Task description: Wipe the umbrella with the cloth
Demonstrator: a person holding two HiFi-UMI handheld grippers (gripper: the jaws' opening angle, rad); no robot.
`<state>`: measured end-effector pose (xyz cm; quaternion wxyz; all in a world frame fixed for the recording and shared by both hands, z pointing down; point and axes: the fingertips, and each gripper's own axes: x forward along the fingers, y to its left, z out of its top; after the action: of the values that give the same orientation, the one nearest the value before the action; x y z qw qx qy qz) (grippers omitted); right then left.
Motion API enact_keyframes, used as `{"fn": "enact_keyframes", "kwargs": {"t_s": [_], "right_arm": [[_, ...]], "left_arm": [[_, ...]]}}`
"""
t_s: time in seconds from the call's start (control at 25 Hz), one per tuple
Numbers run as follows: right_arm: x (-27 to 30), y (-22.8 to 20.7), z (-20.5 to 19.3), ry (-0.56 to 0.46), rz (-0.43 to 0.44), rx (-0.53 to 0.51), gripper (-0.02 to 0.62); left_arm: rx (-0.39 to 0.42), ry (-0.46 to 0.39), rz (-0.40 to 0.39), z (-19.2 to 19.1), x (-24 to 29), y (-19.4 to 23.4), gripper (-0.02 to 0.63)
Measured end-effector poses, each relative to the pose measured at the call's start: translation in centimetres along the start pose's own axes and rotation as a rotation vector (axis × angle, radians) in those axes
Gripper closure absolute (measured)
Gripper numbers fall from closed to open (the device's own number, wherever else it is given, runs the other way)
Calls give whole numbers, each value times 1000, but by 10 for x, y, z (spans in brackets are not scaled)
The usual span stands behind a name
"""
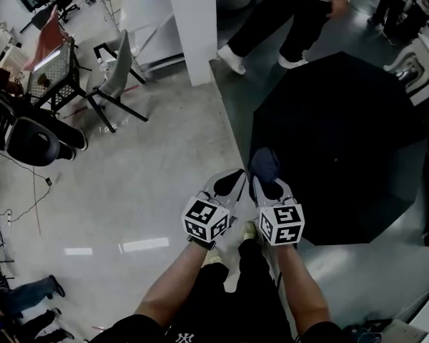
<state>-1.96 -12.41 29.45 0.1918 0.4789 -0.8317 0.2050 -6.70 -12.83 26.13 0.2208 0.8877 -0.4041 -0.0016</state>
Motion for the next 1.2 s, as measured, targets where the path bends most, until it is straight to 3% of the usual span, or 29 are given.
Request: {"fn": "enact_keyframes", "kwargs": {"t_s": [0.2,0.52,0.76,1.2], "right_arm": [[-49,18,46,-94,2,-35,514],[-97,26,98,-201,19,-70,515],[-157,74,128,-282,30,-100,515],[-184,95,139,-310,58,-141,518]], "left_arm": [[38,-30,-26,47,-22,-33,606],[91,-26,-46,92,-33,-76,606],[118,-89,-30,132,-91,-108,606],[151,-131,-8,152,-120,-129,606]]}}
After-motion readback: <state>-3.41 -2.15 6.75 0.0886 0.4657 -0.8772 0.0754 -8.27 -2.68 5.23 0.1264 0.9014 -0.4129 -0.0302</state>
